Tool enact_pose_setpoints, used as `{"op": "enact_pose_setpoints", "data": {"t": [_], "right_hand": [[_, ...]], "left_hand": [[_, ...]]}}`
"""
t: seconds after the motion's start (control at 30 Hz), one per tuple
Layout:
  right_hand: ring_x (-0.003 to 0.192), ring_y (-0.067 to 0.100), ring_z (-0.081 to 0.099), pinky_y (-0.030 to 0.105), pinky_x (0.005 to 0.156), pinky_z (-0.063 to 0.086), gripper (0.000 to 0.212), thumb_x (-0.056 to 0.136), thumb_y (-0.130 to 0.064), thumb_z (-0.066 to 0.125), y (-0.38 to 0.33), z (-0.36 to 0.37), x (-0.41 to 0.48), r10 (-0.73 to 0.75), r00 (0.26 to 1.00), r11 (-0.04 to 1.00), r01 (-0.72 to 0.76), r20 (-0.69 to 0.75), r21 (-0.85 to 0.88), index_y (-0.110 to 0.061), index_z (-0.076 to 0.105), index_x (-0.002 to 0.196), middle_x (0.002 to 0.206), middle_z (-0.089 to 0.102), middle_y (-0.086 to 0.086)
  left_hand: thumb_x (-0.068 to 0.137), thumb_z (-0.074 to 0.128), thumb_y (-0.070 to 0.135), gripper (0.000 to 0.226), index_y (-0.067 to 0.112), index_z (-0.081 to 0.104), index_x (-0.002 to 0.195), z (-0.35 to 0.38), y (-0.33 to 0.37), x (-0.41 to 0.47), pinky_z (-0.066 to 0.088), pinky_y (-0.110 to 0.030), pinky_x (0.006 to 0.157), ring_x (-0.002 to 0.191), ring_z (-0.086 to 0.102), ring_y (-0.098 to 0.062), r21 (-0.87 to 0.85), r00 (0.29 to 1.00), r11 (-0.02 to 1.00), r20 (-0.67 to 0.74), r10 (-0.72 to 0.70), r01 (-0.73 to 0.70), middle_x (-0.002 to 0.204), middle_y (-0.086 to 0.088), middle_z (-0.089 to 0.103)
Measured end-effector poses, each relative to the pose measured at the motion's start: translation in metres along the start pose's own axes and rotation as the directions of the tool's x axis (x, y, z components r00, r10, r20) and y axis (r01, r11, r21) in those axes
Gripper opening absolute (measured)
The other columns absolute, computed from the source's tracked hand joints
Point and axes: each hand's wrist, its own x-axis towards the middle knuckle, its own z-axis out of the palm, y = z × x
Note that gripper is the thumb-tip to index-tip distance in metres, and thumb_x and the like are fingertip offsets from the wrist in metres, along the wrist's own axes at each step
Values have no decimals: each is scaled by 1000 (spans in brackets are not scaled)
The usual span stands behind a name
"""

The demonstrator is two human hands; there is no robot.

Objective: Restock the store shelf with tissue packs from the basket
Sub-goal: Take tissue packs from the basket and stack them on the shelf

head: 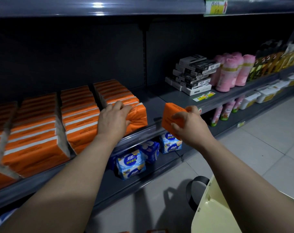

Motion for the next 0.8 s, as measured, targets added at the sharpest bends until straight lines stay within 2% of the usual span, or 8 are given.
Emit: {"op": "enact_pose_setpoints", "data": {"t": [0.23, 0.43, 0.5, 0.6, 0.73, 0.8], "right_hand": [[100, 31, 57, 33, 87, 46, 32, 86, -31, 62, 2, 1, 0, 5, 1000, 1000, -5, 18, 13, -24, 64, 116, 129, 37, 7], [100, 28, 56, 29, 82, 44, 30, 87, -31, 61, 4, -3, -7, -11, 1000, 1000, 11, 26, -6, -24, 64, 117, 128, 38, 6], [100, 29, 56, 34, 86, 47, 30, 88, -30, 61, 5, -5, -7, -2, 999, 1000, 2, 33, 0, -24, 63, 117, 129, 38, 6], [101, 29, 56, 35, 87, 48, 29, 89, -26, 60, 5, -5, -5, 2, 1000, 1000, -2, 23, 22, -24, 63, 118, 130, 37, 6], [106, 23, 51, 20, 76, 39, 31, 91, -10, 54, 6, -4, -1, -3, 1000, 991, 6, -21, 133, -22, 63, 118, 135, 36, 3], [103, 19, 48, 9, 69, 36, 33, 91, -5, 53, 8, -4, 1, -9, 999, 983, 16, -41, 183, -23, 63, 117, 135, 36, 2]], "left_hand": [[84, 64, 18, 35, 26, 62, 118, 10, 14, 11, 41, -40, 85, 105, 51, -30, 104, 998, 992, -4, -65, 65, 115, -4, 56], [87, 61, 18, 33, 27, 62, 118, 7, 17, 13, 40, -39, 88, 108, 49, -29, 141, 998, 989, 41, -47, 41, 120, -3, 55], [86, 62, 24, 36, 29, 61, 122, 3, 14, 13, 40, -39, 89, 110, 47, -28, 116, 996, 993, 73, -43, 34, 122, -2, 54], [84, 63, 46, 51, 32, 52, 132, -4, 12, 12, 36, -38, 95, 116, 44, -27, 74, 993, 996, 107, -50, 42, 127, -1, 52], [83, 50, 65, 65, 27, 45, 137, -11, 6, 10, 36, -41, 95, 120, 44, -30, 26, 988, 988, 27, -151, 150, 134, -5, 49], [86, 40, 67, 65, 27, 46, 137, -11, -1, 9, 35, -42, 97, 123, 45, -28, 41, 983, 986, 75, -166, 164, 139, -3, 48]]}}
